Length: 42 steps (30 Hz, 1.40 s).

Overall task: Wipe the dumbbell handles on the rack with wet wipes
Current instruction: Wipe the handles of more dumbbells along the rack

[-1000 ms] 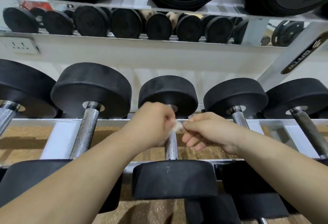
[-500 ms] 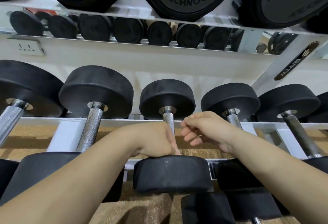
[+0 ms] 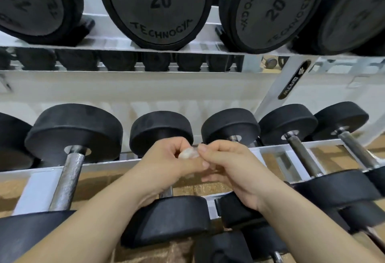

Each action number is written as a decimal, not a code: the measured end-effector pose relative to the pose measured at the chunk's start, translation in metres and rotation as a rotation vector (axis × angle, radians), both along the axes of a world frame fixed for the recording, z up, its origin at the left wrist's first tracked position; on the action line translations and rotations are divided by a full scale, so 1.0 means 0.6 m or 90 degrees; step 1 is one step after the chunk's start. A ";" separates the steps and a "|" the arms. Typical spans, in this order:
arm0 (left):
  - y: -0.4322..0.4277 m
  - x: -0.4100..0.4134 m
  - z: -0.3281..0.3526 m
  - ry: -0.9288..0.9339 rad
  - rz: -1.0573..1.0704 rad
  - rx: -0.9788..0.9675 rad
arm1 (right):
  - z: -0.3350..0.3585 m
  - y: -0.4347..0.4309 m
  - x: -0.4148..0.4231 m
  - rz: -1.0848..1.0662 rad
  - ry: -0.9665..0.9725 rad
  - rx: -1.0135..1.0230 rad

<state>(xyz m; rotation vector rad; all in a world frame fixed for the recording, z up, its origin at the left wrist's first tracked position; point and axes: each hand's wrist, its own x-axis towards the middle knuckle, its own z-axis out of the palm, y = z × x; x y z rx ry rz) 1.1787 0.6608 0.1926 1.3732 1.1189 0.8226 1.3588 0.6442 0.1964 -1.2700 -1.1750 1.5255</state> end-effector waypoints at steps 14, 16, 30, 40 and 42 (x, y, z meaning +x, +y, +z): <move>-0.006 0.028 -0.003 -0.062 -0.068 -0.071 | -0.011 -0.015 0.040 -0.092 0.126 -0.040; -0.005 0.024 -0.004 -0.088 -0.032 -0.062 | -0.007 -0.018 0.034 -0.032 0.093 -0.022; 0.011 0.010 0.003 -0.317 0.040 -0.162 | -0.004 0.004 0.061 -0.048 0.261 0.014; -0.007 0.034 0.011 -0.201 -0.229 -0.240 | -0.001 0.002 0.055 -0.091 0.056 -0.012; -0.014 0.055 0.018 -0.176 -0.163 -0.237 | -0.001 0.004 0.060 -0.099 0.005 -0.001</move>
